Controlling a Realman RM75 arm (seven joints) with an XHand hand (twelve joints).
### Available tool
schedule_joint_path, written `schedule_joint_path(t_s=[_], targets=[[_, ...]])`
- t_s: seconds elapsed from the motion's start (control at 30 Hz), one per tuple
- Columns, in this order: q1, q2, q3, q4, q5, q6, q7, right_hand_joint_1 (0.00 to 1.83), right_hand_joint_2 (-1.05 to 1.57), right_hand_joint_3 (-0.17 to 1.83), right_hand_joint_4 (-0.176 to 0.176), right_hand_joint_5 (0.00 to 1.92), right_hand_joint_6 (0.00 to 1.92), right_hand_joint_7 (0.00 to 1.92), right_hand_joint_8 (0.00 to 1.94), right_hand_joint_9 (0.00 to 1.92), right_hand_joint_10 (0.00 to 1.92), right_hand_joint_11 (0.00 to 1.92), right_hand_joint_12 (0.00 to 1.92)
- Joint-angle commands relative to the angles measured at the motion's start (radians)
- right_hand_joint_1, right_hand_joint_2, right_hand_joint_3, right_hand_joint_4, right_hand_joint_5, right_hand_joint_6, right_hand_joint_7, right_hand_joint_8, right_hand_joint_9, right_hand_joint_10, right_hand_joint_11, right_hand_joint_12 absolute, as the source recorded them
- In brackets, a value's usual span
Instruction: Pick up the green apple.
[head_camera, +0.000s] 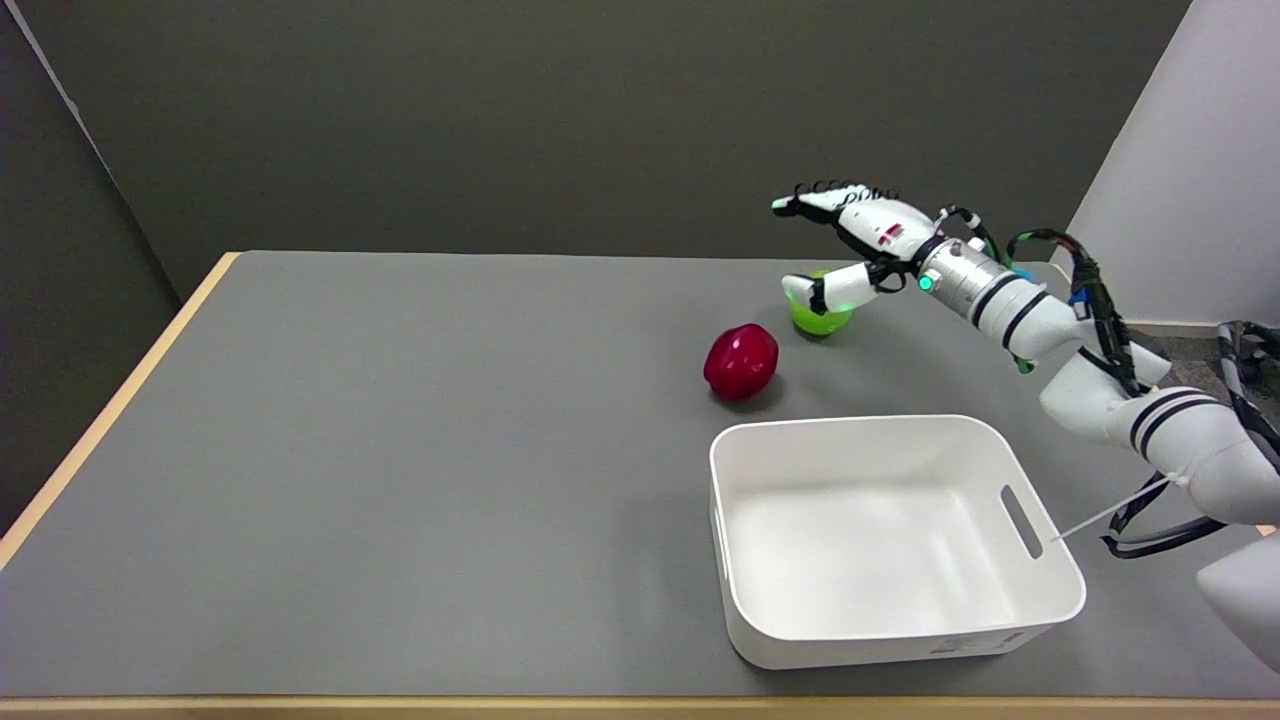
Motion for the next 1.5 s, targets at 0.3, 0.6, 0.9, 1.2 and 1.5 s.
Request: schedule_joint_path(t_s=[0.3, 0.6, 0.9, 1.2, 1.5], targets=[[0.028, -0.029, -0.035, -0.116, -0.106, -0.072, 0.075, 0.44, 0.59, 0.88, 0.079, 0.17, 0.37, 0.19, 0.27, 0.11, 0.59, 0.02, 1.17], [0.089, -0.061, -0.035, -0.193, -0.105, -0.071, 0.074, 0.43, 0.57, 0.97, 0.088, 0.14, 0.42, 0.17, 0.29, 0.1, 0.6, 0.04, 1.12], [0.101, -0.085, -0.035, -0.226, -0.105, -0.072, 0.072, 0.43, 0.58, 0.99, 0.097, 0.14, 0.44, 0.16, 0.29, 0.11, 0.59, 0.05, 1.09], [0.097, -0.104, -0.037, -0.274, -0.105, -0.098, 0.072, 0.52, 0.59, 1.0, 0.102, 0.14, 0.45, 0.17, 0.3, 0.12, 0.6, 0.06, 1.09], [0.093, -0.11, -0.035, -0.289, -0.105, -0.109, 0.072, 0.56, 0.6, 1.01, 0.103, 0.15, 0.45, 0.17, 0.3, 0.13, 0.6, 0.06, 1.1]])
